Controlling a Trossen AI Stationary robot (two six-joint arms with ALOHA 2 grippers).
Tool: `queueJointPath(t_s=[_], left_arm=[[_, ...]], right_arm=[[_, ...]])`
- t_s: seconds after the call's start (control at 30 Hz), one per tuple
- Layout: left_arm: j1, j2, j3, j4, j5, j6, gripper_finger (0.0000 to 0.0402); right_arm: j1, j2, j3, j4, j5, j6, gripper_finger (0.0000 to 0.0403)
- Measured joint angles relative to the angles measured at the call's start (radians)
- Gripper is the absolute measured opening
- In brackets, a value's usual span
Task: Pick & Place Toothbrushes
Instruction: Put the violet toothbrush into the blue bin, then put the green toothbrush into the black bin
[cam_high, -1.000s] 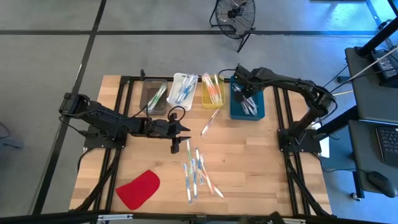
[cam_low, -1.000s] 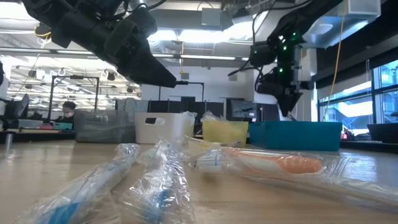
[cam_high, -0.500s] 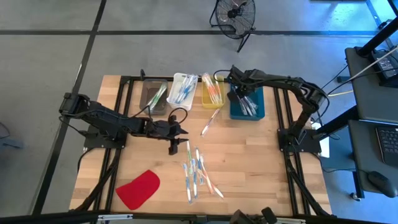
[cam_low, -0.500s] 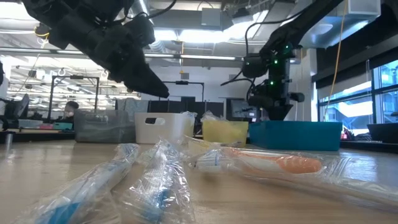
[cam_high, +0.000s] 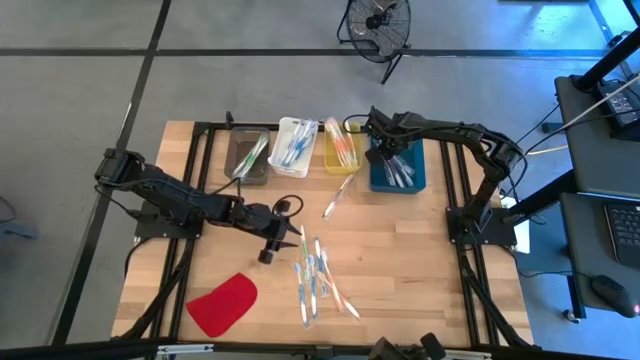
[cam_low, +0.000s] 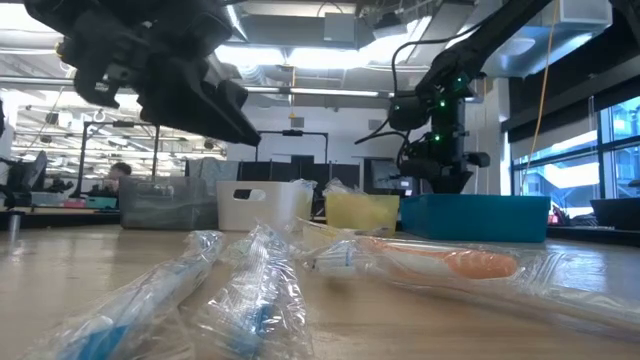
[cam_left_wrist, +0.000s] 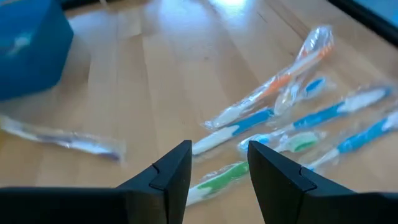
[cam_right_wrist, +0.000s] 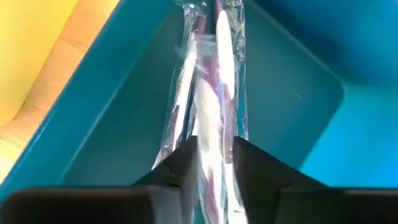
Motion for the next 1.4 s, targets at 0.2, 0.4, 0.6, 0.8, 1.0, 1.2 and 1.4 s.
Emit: queueJointPath(t_s=[0.2,0.4,0.6,0.8,1.0,1.2,1.4], left_arm=[[0.000,0.000,0.000,0.000,-0.053,0.075,0.0153],[0.007,0.000,0.000,0.000,-0.057,0.081,0.0153],[0.007,0.000,0.043,-0.048,-0.072,0.131,0.0160],[0.016,0.000,0.128,-0.171,-0.084,0.177,0.0191],[0.036,0.000,0.146,-0.237,-0.068,0.241,0.0202],[0.058,0.000,0.146,-0.239,-0.011,0.269,0.0197],[0.091,0.023,0.180,-0.272,0.000,0.287,0.0196]], right_arm=[[0.000,-0.028,0.000,-0.031,0.000,0.009,0.0156],[0.018,-0.107,0.000,-0.034,0.003,-0.004,0.0193],[0.070,-0.199,0.000,-0.037,0.003,-0.022,0.0206],[0.123,-0.308,-0.067,-0.003,0.003,-0.026,0.0195],[0.177,-0.425,-0.186,0.074,0.002,-0.009,0.0174],[0.239,-0.494,-0.291,0.159,0.000,0.060,0.0153],[0.299,-0.501,-0.377,0.265,0.000,0.120,0.0136]])
